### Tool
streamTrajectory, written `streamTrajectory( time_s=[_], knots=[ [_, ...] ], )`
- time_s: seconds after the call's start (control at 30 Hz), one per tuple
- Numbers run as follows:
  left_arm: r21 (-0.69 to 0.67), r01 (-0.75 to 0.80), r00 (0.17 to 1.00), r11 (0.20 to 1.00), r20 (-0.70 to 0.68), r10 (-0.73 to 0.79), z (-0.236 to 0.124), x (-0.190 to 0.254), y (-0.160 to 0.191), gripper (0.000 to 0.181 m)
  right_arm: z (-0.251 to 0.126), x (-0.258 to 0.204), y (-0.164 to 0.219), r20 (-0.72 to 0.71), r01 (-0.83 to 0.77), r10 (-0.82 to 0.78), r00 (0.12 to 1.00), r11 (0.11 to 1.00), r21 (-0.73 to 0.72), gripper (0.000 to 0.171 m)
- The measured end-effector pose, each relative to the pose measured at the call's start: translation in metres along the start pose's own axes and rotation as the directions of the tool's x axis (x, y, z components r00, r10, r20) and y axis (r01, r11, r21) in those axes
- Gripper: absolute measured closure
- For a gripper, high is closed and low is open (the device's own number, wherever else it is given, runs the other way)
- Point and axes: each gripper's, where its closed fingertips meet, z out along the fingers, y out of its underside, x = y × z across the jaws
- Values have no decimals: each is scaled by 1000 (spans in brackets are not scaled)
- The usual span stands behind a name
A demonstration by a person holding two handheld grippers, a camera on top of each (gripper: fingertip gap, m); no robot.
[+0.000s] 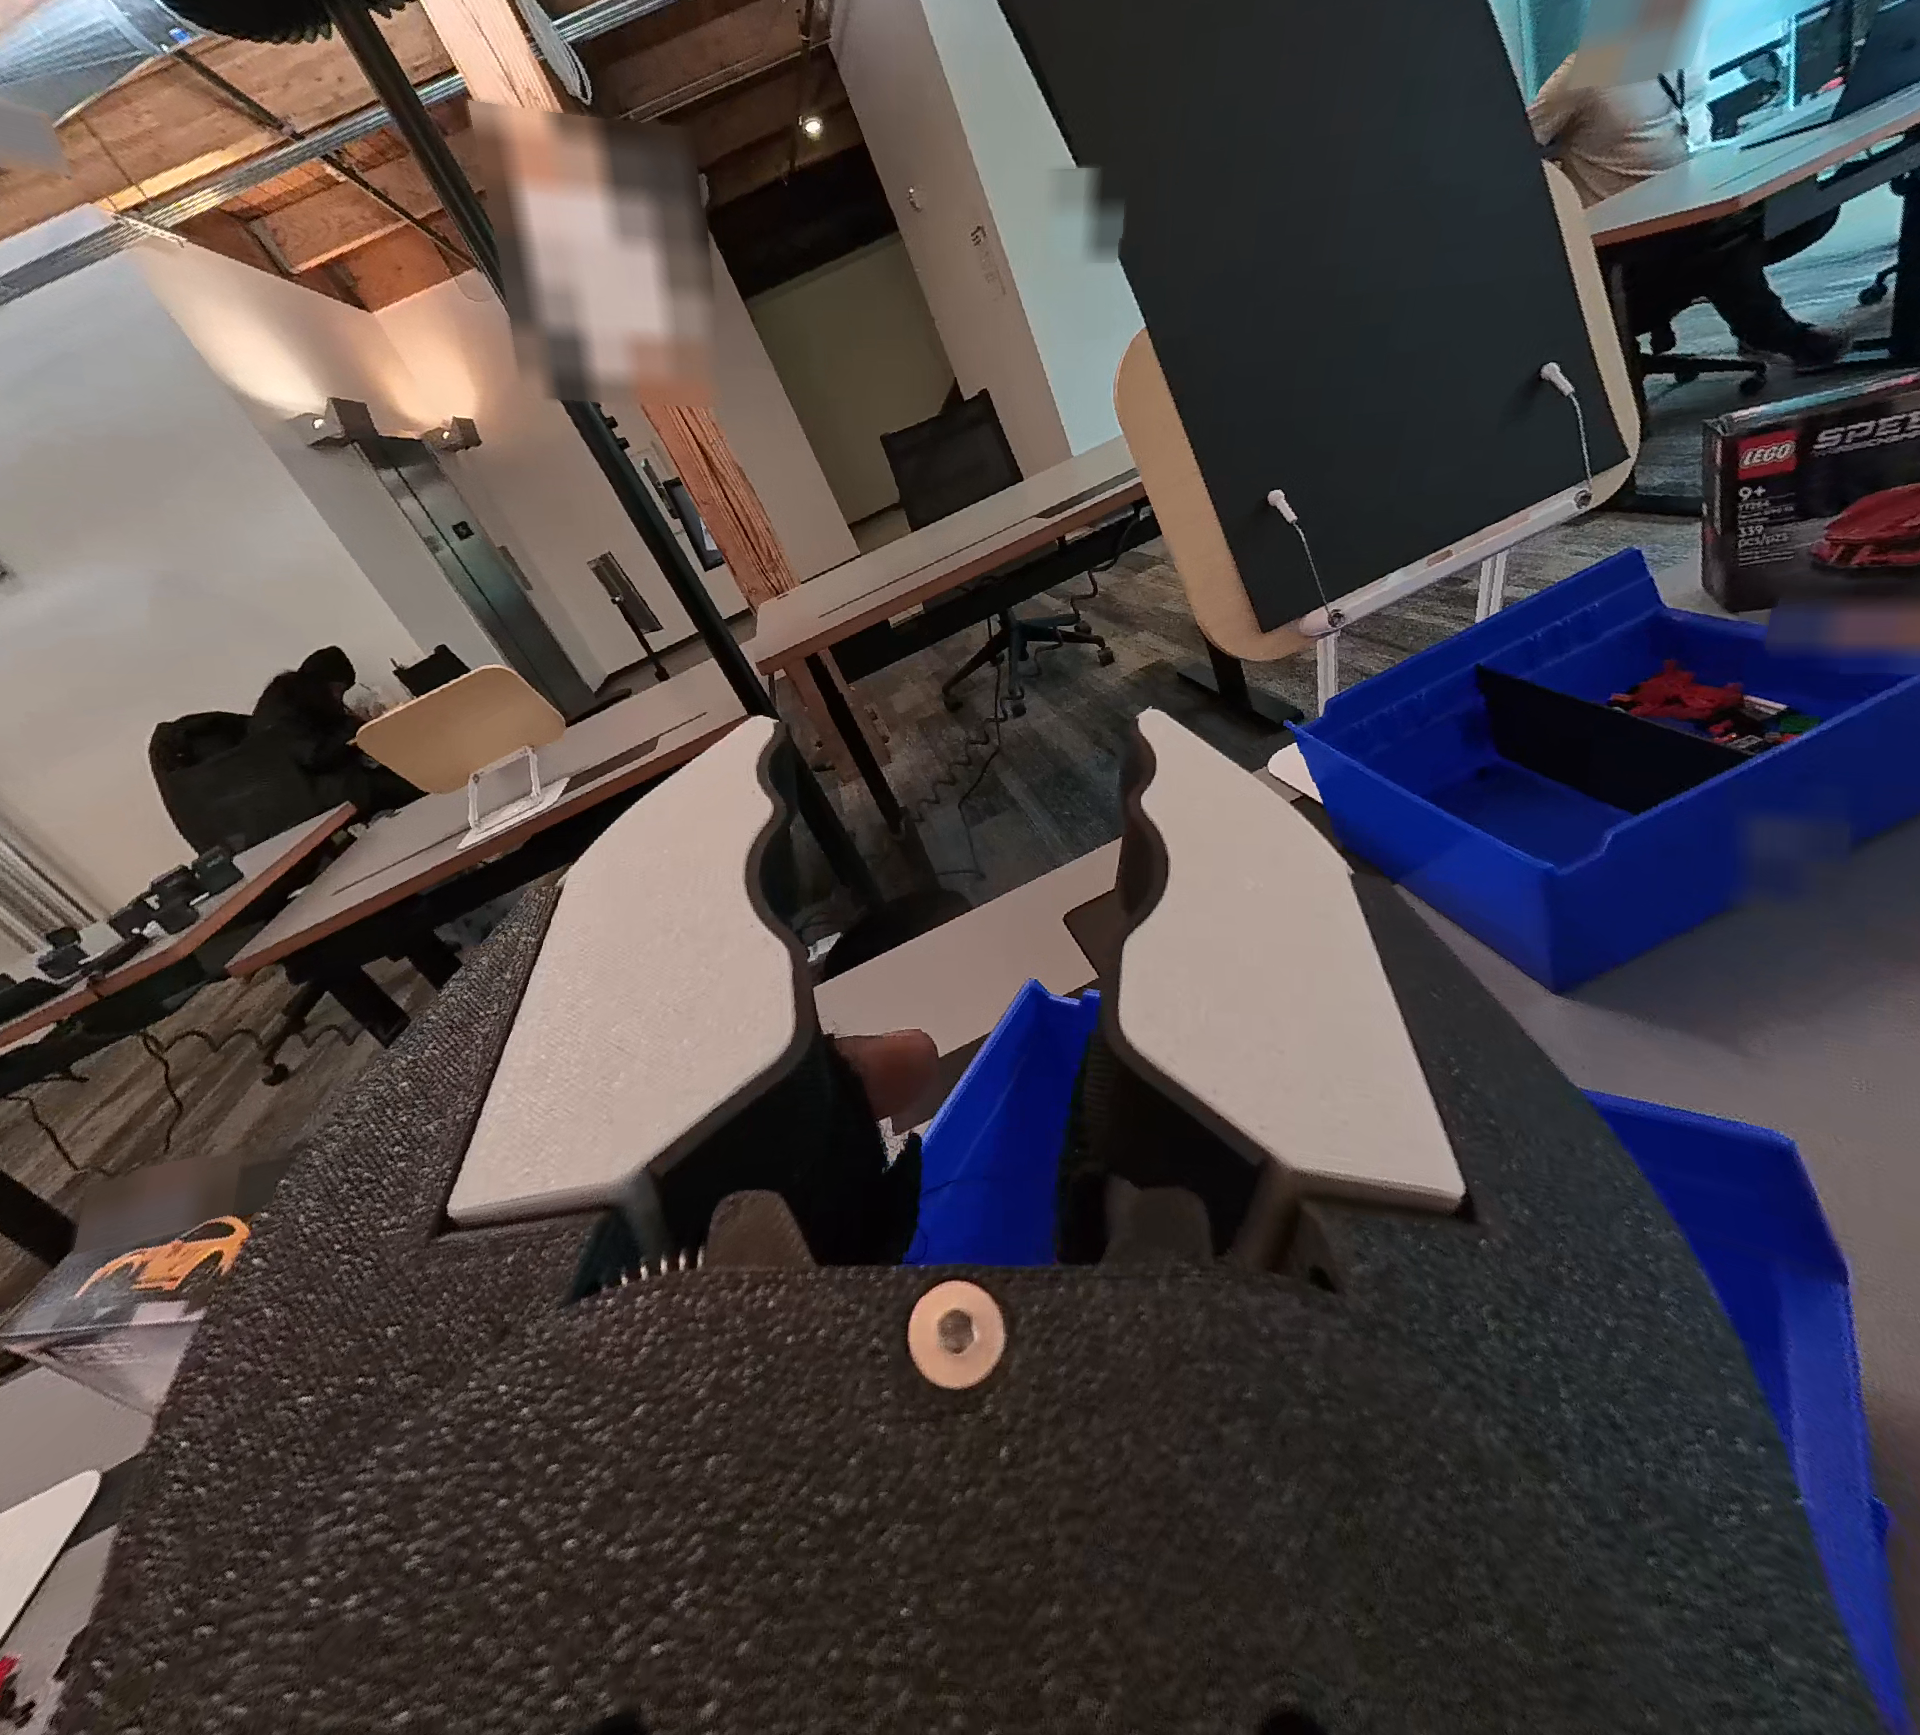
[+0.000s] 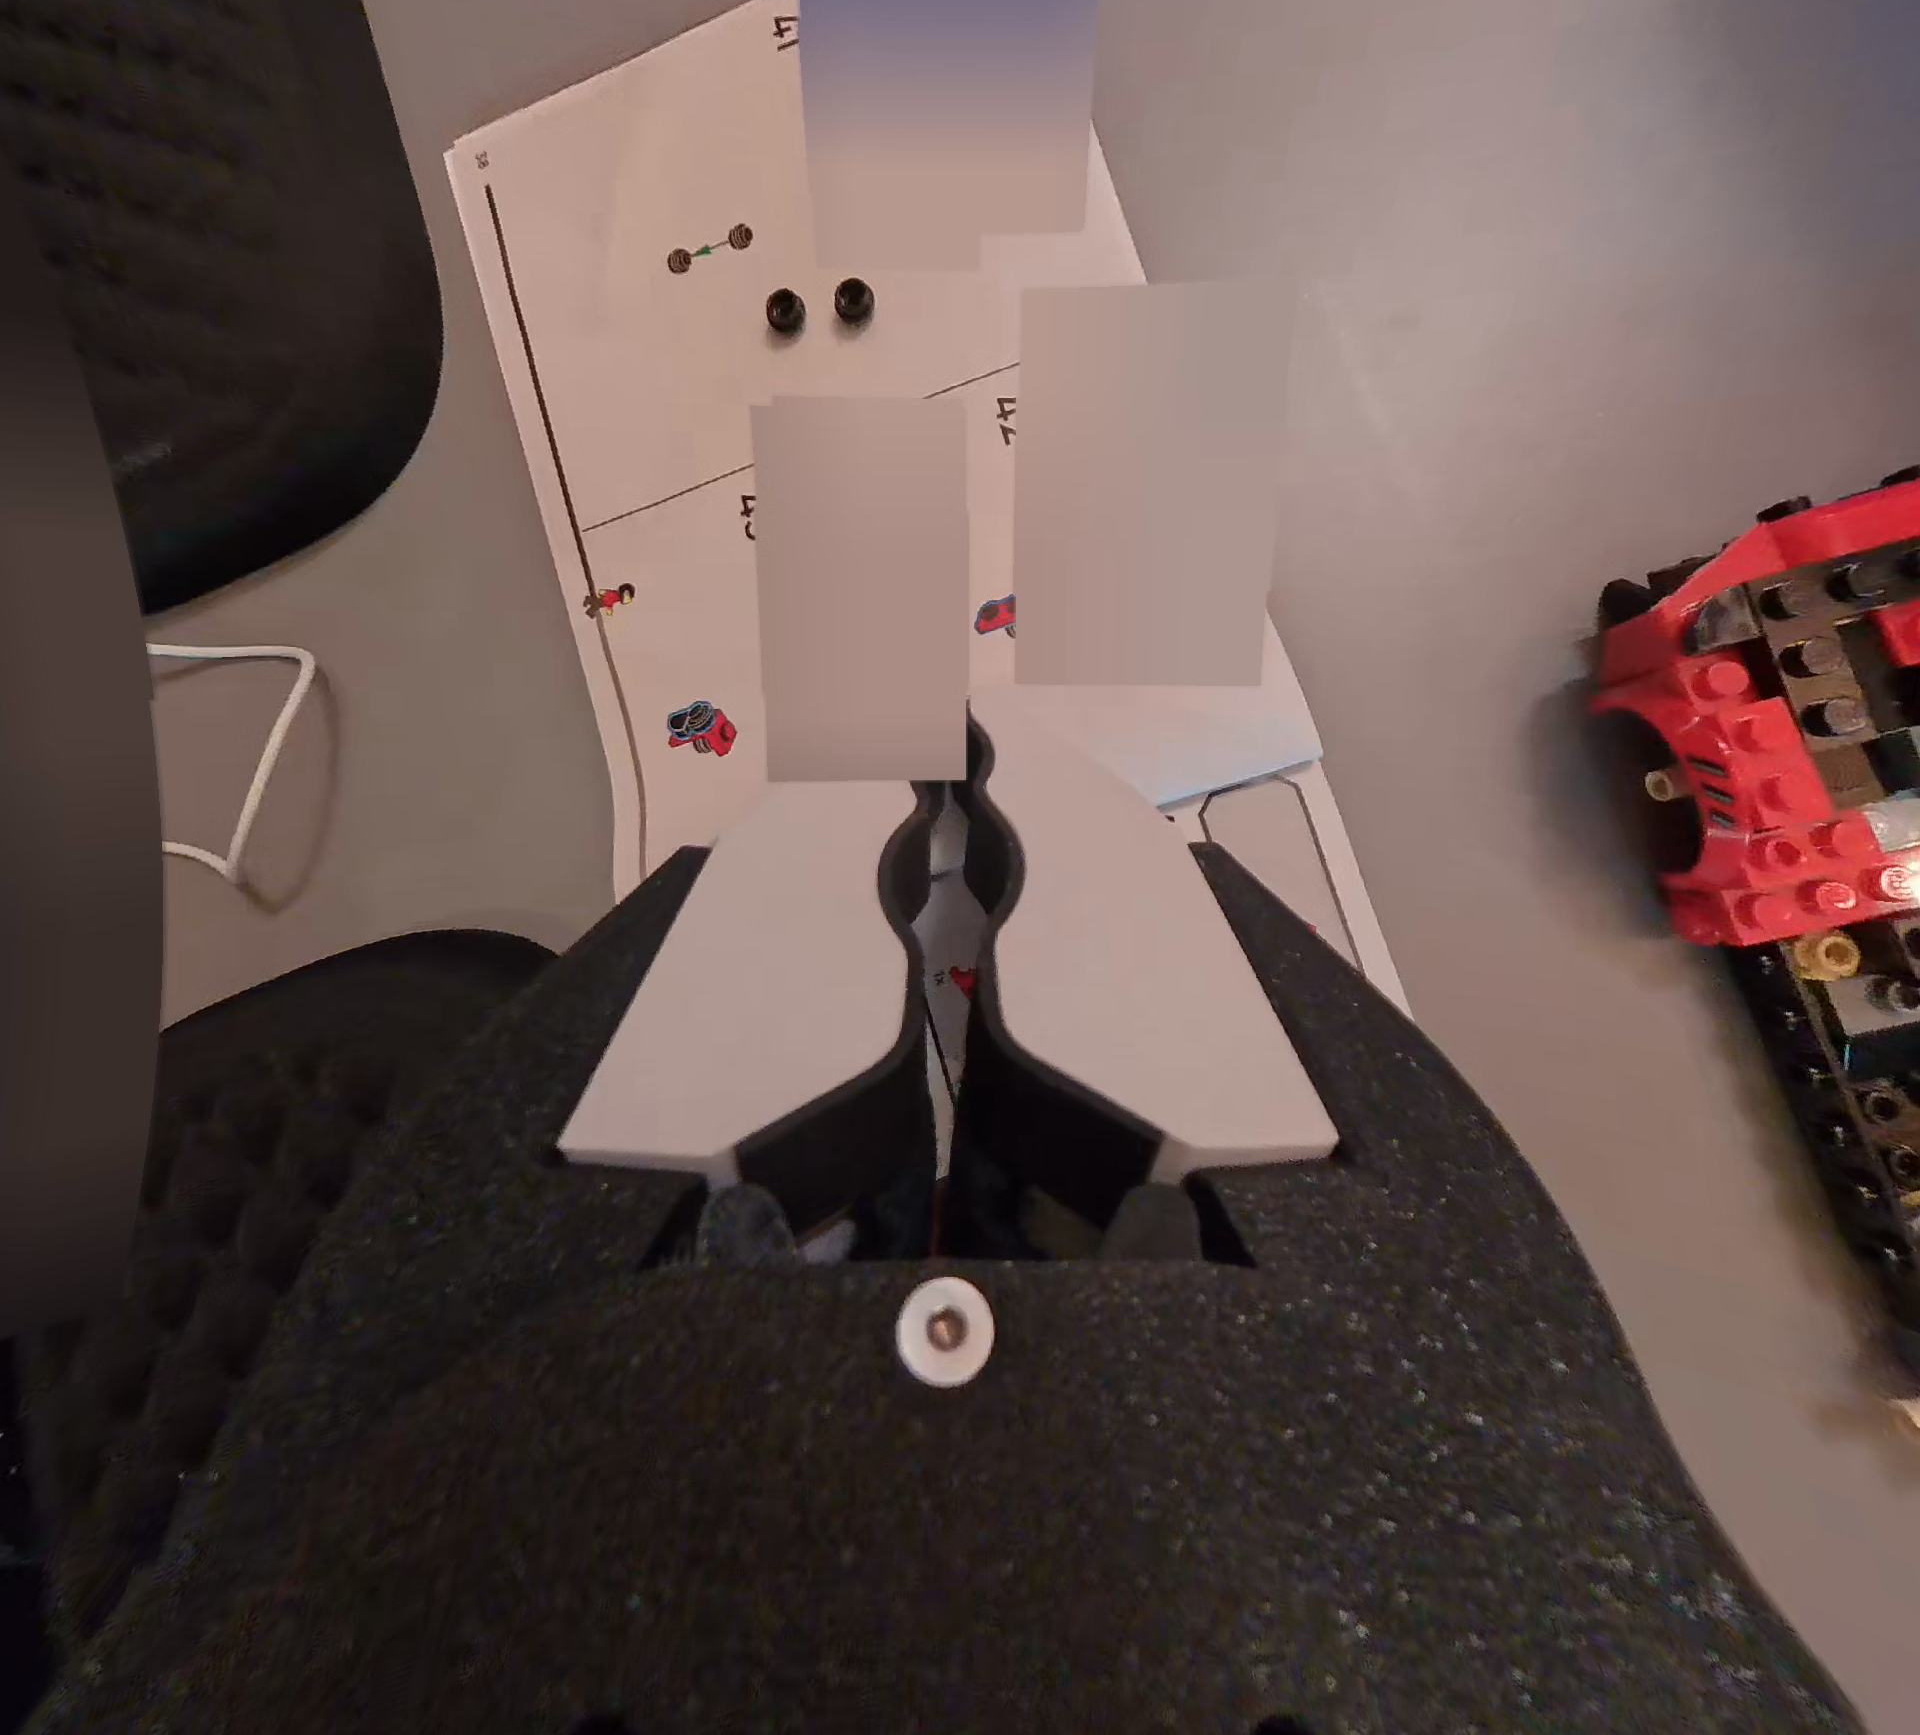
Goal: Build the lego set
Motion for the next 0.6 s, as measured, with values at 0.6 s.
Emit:
streamTrajectory(
  time_s=[0.6],
  knots=[
    [-94, -44, 988, 995, 142, 57, -14, -37, 18, 123, 2, 0, 4, -96, -85, 54, 994, 928, -364, 171]
  ],
)
